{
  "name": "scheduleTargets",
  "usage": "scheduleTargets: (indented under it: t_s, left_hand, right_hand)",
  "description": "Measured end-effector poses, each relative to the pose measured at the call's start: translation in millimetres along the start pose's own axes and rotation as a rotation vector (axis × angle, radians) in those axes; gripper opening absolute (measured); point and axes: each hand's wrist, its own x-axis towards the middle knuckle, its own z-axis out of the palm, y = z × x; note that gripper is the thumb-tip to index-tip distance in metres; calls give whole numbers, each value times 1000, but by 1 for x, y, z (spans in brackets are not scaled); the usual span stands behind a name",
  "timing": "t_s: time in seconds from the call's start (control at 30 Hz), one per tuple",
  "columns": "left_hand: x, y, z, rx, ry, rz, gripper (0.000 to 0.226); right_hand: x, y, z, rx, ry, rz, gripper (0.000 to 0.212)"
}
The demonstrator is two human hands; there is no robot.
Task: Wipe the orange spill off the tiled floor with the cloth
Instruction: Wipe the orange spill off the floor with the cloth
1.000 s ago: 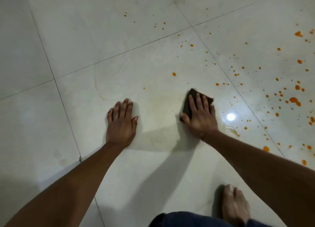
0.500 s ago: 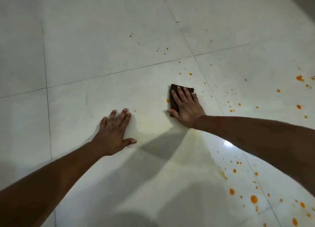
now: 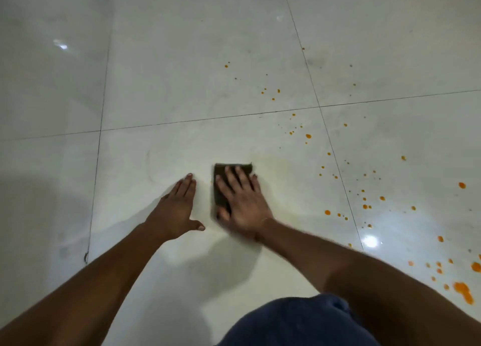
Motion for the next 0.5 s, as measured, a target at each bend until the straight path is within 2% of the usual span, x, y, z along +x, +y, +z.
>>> scheduleTargets:
  t_s: [0.07,0.1,0.13,0.23,0.27,0.3,0.4,0.47,0.5]
  left_hand:
    - [-13,0,2,-19,0,-60,118]
    - [-17,-2,2,-7,-1,-81,117]
    - [-20,-4,0,7,-1,-94,117]
    - [0,-15,-21,94,37,-71,106]
    - [13,-20,-31,125,58,-51,97]
    - [27,-25,-39,143,79,-38,88]
    - [65,-37,-61,168,98,-19,66]
    - [77,-35,-67,183,72,34,61]
    - [86,-32,-69,203,74,80,60]
  right_hand:
    - [-45,5,10,-19,-58,-192,77]
    - [-49,19,9,-27,-59,-225,78]
    - [-42,31,9,-57,-32,-206,78]
    - [29,40,-13,-33,19,104,75]
    - [47,29,-15,-19,19,129,74]
    - [54,15,-11,-9,28,63,73]
    - [14,3,12,-70,-8,-303,73]
    - [-15,39,5,-72,-19,-330,74]
    - [-14,63,-5,-85,-22,-241,74]
